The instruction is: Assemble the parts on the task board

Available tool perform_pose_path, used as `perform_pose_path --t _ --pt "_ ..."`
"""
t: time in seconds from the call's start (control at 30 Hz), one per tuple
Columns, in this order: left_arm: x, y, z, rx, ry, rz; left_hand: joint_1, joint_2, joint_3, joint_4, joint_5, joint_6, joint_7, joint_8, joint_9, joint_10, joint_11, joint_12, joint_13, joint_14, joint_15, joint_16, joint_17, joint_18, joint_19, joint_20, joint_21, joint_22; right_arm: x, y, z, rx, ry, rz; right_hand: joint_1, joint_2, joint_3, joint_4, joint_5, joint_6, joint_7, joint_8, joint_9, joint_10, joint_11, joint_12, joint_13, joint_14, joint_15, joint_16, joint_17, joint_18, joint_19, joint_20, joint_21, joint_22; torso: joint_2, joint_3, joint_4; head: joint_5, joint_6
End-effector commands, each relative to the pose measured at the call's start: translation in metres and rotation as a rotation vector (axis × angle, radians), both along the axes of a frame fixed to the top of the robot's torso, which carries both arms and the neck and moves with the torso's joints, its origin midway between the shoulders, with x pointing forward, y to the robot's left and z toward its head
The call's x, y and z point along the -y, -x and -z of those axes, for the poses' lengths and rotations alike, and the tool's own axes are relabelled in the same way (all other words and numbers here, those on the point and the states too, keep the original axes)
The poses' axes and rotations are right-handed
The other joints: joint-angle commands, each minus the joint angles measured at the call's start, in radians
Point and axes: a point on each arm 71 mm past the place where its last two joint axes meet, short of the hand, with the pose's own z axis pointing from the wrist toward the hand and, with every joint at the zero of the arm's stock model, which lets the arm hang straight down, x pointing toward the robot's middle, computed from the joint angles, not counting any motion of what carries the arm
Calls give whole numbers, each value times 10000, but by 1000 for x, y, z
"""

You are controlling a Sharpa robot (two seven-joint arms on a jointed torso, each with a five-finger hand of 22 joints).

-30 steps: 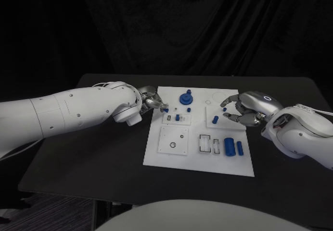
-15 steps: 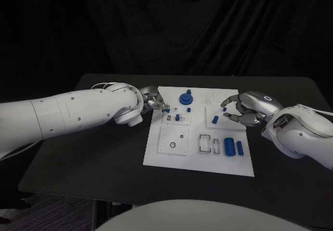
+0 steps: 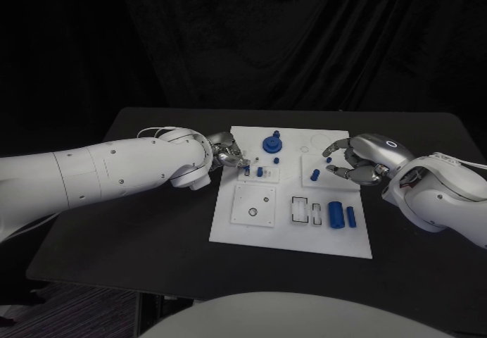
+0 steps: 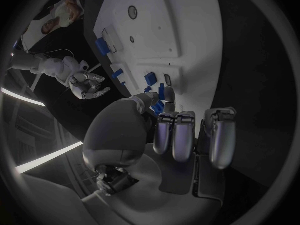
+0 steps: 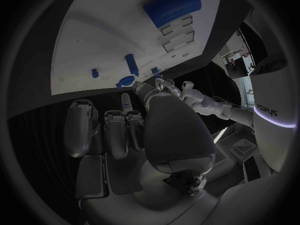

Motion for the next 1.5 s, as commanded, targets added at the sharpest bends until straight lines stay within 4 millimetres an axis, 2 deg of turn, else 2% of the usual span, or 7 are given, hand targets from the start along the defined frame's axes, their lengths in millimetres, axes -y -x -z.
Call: perform_pose_path --t 0.03,0.87,1.17,1.5 --pt "2 0 1 140 -270 127 -4 101 -66 -3 48 5 -63 23 4 1076 -54 36 2628 1055 -30 26 2631 39 752 -47 -56 2396 0 0 0 -8 -4 112 57 66 46 3 27 81 -19 -36 -15 31 14 -36 1332 748 16 -53 1795 106 -46 46 -37 1859 -7 12 7 -9 -2" --pt "3 1 6 101 -600 212 -2 160 -134 19 -5 34 -71 21 2 1076 -60 36 2628 1055 -35 26 2631 32 765 -51 -28 2404 1 1 0 -31 4 125 48 55 54 -14 25 97 -24 -38 -33 40 8 -26 1344 750 13 -47 1803 107 -46 46 -42 1859 -6 13 6 21 -2" --pt "4 2 7 73 -584 262 26 174 -138 2 18 45 -79 22 3 1076 -66 36 2628 1055 -40 26 2631 35 762 -54 -41 2400 1 1 0 -49 14 131 48 55 54 -14 25 97 -24 -38 -33 40 8 -26 1344 750 13 -47 1803 107 -46 46 -42 1859 2 0 18 27 -2" --pt "6 5 12 -40 -575 331 29 176 -139 0 22 46 -79 22 3 1076 -67 36 2628 1055 -41 26 2631 34 764 -54 -33 2403 2 1 0 -70 30 154 48 55 54 -14 25 97 -24 -38 -33 40 8 -26 1344 750 13 -47 1803 107 -46 46 -42 1859 9 9 11 46 -2"
